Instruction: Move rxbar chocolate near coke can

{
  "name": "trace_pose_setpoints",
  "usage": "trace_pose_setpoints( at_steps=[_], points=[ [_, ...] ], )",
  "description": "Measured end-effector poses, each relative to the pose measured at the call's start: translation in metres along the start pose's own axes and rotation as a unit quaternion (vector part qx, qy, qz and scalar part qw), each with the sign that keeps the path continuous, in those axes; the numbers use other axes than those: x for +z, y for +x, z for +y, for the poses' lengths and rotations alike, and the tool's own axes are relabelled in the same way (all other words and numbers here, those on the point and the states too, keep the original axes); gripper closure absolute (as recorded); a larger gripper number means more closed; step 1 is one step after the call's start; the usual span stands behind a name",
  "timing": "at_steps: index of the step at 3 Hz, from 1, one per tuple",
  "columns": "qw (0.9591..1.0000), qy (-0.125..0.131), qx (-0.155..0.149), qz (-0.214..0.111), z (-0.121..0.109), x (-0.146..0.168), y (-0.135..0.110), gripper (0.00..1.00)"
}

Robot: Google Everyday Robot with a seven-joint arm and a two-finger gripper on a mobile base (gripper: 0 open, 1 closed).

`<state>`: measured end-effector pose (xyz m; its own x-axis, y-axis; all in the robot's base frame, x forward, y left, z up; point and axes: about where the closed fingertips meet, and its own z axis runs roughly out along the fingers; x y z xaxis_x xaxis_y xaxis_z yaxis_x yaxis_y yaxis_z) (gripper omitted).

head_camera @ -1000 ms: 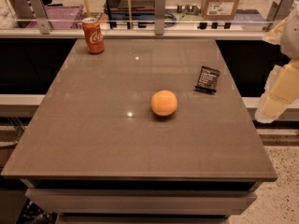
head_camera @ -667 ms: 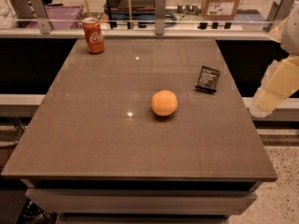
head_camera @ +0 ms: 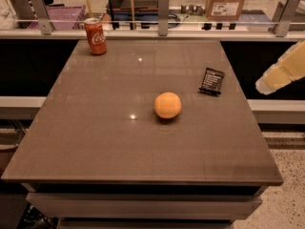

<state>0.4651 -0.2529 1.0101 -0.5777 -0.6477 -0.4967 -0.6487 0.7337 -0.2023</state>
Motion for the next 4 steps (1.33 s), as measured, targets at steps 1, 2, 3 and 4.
trace_pose_setpoints(
  at_steps=[1, 2, 3, 4],
  points=[
    [0.9968, 0.006, 0.072, -0.036, -0.019, 0.0, 0.002, 0.0],
    [0.9856, 0.018, 0.154, -0.068, -0.035, 0.004, 0.0, 0.0],
    [0.9856, 0.018, 0.154, -0.068, -0.035, 0.004, 0.0, 0.0],
    [0.9846, 0.021, 0.16, -0.067, -0.035, 0.002, -0.004, 0.0]
  ],
)
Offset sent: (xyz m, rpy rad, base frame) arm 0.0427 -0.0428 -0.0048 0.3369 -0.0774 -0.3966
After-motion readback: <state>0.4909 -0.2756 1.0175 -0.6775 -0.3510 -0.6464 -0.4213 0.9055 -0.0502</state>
